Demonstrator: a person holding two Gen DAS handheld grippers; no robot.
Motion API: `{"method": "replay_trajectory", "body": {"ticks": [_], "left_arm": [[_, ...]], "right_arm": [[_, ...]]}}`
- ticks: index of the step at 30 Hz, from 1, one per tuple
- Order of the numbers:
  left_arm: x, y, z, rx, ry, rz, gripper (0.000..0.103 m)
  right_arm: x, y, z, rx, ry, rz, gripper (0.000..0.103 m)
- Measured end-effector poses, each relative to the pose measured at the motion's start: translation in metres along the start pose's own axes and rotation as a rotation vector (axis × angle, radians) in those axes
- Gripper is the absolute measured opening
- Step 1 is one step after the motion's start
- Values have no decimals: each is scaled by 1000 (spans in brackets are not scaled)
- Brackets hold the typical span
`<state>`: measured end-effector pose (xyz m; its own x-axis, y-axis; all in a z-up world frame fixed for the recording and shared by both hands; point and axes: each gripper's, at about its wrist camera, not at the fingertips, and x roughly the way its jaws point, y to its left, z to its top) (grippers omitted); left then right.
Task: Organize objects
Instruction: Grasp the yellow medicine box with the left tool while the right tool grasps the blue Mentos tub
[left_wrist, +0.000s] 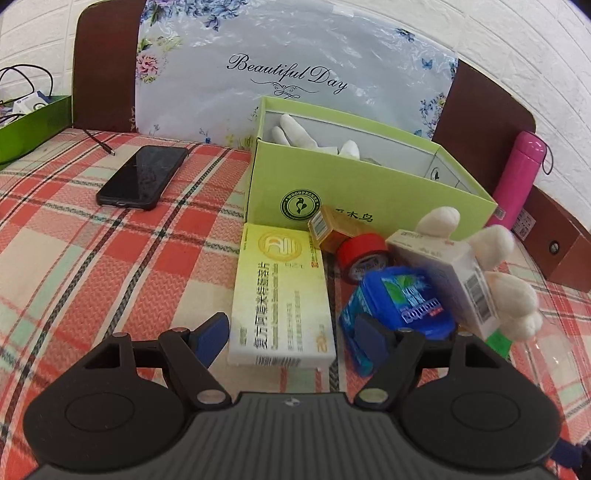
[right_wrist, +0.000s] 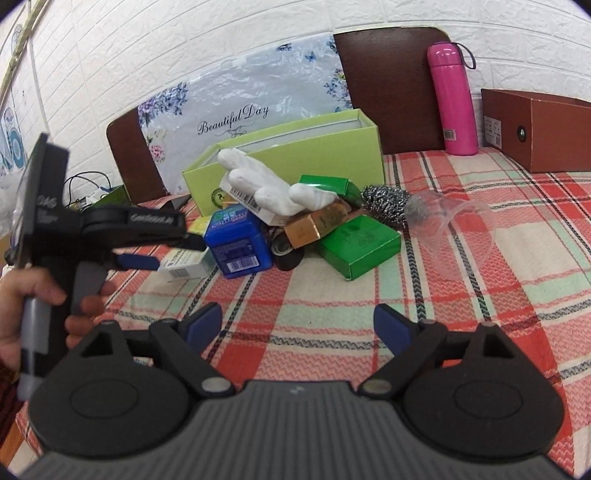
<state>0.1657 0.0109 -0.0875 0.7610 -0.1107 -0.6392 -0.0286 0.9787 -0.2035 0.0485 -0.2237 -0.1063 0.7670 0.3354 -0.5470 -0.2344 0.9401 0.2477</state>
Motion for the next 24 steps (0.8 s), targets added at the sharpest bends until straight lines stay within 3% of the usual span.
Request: {"method": "replay_trajectory", "body": {"ticks": [3,6,13,18,22,23,24], "left_arm": [[19,3,3,7,47,39,76],[18,7,2,31,45,35,70],[-13,22,-15,61,80,14,70],[-36,45,-29,60,94,12,70],[-44,54,-32,35,104,-1,70],[-44,54,-32,31,105,-4,70],[-45,54,-33,31,104,-4,70]], "right_arm": [[5,7,1,-26,22,26,77],[13,20,5,-86,29,41,71],[51,55,25,-240,3,30,71],[84,70,36,-269,14,23,71],[108,78,41,-269,22,-41,69],[112,78,42,-262,31,-53,55],[113,78,42,-268,38,-53,54]]}}
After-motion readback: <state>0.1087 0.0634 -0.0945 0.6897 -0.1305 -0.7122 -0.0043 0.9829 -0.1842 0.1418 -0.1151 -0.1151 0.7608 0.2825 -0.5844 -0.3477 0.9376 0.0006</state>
